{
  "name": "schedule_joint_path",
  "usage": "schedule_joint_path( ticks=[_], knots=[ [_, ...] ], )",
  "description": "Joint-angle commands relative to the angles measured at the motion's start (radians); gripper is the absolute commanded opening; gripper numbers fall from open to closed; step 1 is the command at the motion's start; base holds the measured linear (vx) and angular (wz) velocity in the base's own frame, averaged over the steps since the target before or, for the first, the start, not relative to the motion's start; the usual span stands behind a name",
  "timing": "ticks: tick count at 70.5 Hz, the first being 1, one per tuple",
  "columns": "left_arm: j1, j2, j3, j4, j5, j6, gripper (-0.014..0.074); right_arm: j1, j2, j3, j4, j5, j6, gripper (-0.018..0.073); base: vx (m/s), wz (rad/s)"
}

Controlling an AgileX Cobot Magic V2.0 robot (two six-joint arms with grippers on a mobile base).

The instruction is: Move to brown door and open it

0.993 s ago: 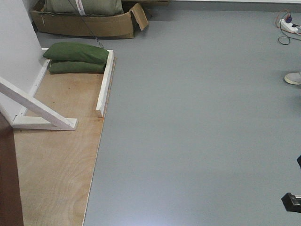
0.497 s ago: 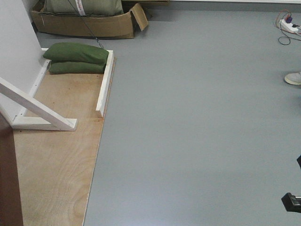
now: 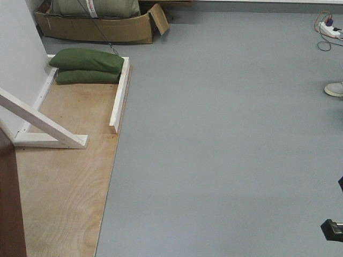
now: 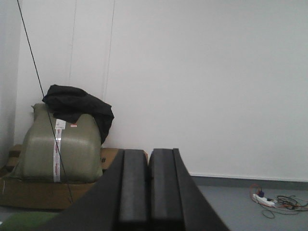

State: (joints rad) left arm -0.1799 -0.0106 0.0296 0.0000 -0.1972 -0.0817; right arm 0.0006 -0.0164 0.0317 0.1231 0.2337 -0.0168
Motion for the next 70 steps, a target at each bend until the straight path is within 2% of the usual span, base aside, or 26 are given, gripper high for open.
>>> schedule_joint_path(
  ticks=[1, 16, 29, 35, 44, 50, 52, 58, 63, 70],
  knots=[
    [0.011, -0.004, -0.012, 0.008, -0.124, 0.034, 0.0011, 0.001, -0.009, 0.002, -0.005, -0.079, -0.009, 0.0000, 0.00, 0.00],
    [0.072, 0.143, -0.183, 0.008, -0.158, 0.082, 0.0011, 0.001, -0.009, 0.002, -0.005, -0.079, -0.009, 0.0000, 0.00, 0.00],
    [0.110, 0.274, -0.393, 0.009, -0.158, 0.154, 0.0011, 0.001, -0.009, 0.002, -0.005, -0.079, -0.009, 0.0000, 0.00, 0.00],
    [0.132, 0.315, -0.502, 0.009, -0.158, 0.221, 0.0011, 0.001, -0.009, 0.002, -0.005, -0.079, -0.009, 0.0000, 0.00, 0.00],
    [0.162, 0.342, -0.652, 0.009, -0.182, 0.429, 0.0011, 0.001, -0.009, 0.002, -0.005, -0.079, -0.009, 0.0000, 0.00, 0.00],
    [0.197, 0.354, -0.734, 0.007, -0.244, 0.623, 0.0011, 0.001, -0.009, 0.002, -0.005, -0.079, -0.009, 0.0000, 0.00, 0.00],
    [0.208, 0.357, -0.760, 0.006, -0.273, 0.712, 0.0011, 0.001, -0.009, 0.002, -0.005, -0.079, -0.009, 0.0000, 0.00, 0.00],
    [0.238, 0.369, -0.826, -0.032, -0.385, 0.902, 0.0011, 0.001, -0.009, 0.002, -0.005, -0.079, -0.009, 0.0000, 0.00, 0.00],
    [0.260, 0.382, -0.872, -0.131, -0.505, 1.044, 0.0011, 0.001, -0.009, 0.002, -0.005, -0.079, -0.009, 0.0000, 0.00, 0.00],
    [0.280, 0.401, -0.923, -0.342, -0.646, 1.140, 0.0011, 0.001, -0.009, 0.002, -0.005, -0.079, -0.009, 0.0000, 0.00, 0.00]
  ],
)
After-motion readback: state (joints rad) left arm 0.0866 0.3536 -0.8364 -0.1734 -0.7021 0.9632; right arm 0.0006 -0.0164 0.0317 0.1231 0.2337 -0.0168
